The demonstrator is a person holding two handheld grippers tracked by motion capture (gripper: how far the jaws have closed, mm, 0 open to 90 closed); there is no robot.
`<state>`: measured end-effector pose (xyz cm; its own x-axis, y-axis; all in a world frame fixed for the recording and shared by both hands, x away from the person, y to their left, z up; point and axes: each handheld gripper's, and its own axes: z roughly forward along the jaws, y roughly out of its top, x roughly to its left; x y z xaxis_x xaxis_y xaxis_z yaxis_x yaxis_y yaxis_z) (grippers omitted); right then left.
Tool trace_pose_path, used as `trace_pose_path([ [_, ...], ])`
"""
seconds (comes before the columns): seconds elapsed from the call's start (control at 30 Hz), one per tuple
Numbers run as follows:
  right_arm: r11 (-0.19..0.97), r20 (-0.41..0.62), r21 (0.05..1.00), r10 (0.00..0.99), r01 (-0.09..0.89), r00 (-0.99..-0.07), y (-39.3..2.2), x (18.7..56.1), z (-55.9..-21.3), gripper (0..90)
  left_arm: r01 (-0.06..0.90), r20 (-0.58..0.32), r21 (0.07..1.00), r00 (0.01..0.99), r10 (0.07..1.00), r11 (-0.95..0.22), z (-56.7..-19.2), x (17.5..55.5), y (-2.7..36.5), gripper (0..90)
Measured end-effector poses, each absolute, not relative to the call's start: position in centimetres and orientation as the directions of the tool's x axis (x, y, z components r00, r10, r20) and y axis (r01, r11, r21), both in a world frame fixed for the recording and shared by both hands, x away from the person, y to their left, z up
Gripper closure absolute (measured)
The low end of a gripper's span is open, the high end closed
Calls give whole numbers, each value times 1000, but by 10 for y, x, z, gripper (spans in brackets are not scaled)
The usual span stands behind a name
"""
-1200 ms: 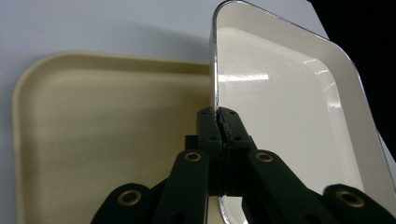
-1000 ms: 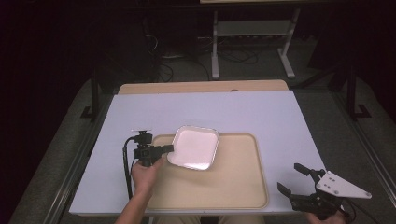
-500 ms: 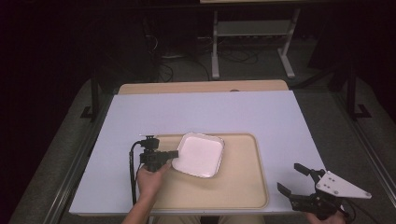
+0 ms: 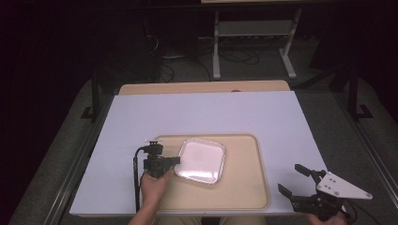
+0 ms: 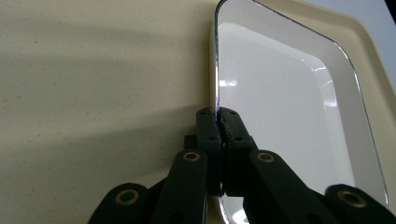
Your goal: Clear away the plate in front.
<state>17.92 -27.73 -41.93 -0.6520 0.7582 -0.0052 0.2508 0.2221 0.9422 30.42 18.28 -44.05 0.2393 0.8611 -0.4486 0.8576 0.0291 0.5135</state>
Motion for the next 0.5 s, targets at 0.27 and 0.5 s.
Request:
trace_pose_path([
  [0.27,225,-6,941,758,253,-652,-277,179,-420,132,853,-418,521,221,881,33,-438,293,179,818],
  [0.5,225,-6,941,759,254,-651,-277,180,-420,132,846,-402,533,239,884,14,-436,280,176,794],
])
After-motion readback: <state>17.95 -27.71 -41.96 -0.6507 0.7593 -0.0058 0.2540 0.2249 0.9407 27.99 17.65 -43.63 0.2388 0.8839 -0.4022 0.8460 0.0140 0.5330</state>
